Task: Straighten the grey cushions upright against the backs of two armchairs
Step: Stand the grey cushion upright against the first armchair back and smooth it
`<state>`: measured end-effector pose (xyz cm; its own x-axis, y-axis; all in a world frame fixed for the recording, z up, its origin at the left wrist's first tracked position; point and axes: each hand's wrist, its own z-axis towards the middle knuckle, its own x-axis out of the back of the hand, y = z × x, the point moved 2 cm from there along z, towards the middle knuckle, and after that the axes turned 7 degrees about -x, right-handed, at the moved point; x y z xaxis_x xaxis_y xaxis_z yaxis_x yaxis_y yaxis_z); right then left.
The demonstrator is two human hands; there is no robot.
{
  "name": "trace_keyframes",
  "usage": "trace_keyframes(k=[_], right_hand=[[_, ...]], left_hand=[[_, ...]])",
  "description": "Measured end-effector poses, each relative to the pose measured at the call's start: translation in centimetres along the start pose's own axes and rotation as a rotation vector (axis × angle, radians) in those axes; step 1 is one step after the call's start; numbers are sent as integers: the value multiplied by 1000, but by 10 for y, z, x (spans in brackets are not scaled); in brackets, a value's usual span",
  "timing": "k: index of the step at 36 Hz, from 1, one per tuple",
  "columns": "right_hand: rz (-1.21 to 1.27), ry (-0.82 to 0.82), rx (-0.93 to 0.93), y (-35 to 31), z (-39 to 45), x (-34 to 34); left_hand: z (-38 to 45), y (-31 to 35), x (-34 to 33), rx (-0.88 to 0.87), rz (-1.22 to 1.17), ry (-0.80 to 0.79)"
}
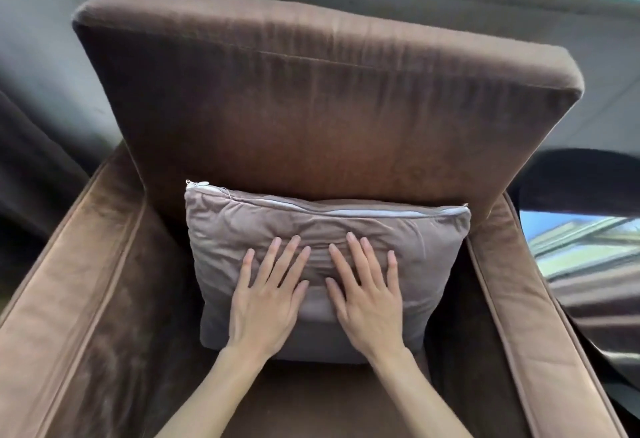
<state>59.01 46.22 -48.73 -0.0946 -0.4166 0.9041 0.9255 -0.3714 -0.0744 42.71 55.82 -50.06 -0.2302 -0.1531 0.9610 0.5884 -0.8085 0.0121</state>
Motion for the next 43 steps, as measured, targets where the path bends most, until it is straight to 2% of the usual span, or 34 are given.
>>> trace_keyframes(k=[9, 12, 17, 21, 24, 27, 34, 43], right_hand=[[-131, -28, -75, 92, 13, 7], [-134, -22, -84, 85, 9, 17], [-36, 117, -204, 50, -15, 27], [132, 175, -85, 2, -29, 20], [151, 68, 8, -24, -31, 5], [61, -13, -7, -11, -21, -12], [-62, -80, -12, 46, -4, -20], [-49, -123, 7, 46, -8, -5]], left_hand=[[-2, -62, -8, 48, 68, 22], [-7, -54, 2, 41, 73, 53], [-17, -21, 17, 77, -63, 145], [-20, 10, 15, 11, -201, 215], [-17, 21, 3, 0, -178, 119], [-10, 8, -10, 14, -71, 55], [0, -34, -15, 2, 32, 62], [-5, -30, -11, -13, 40, 2]])
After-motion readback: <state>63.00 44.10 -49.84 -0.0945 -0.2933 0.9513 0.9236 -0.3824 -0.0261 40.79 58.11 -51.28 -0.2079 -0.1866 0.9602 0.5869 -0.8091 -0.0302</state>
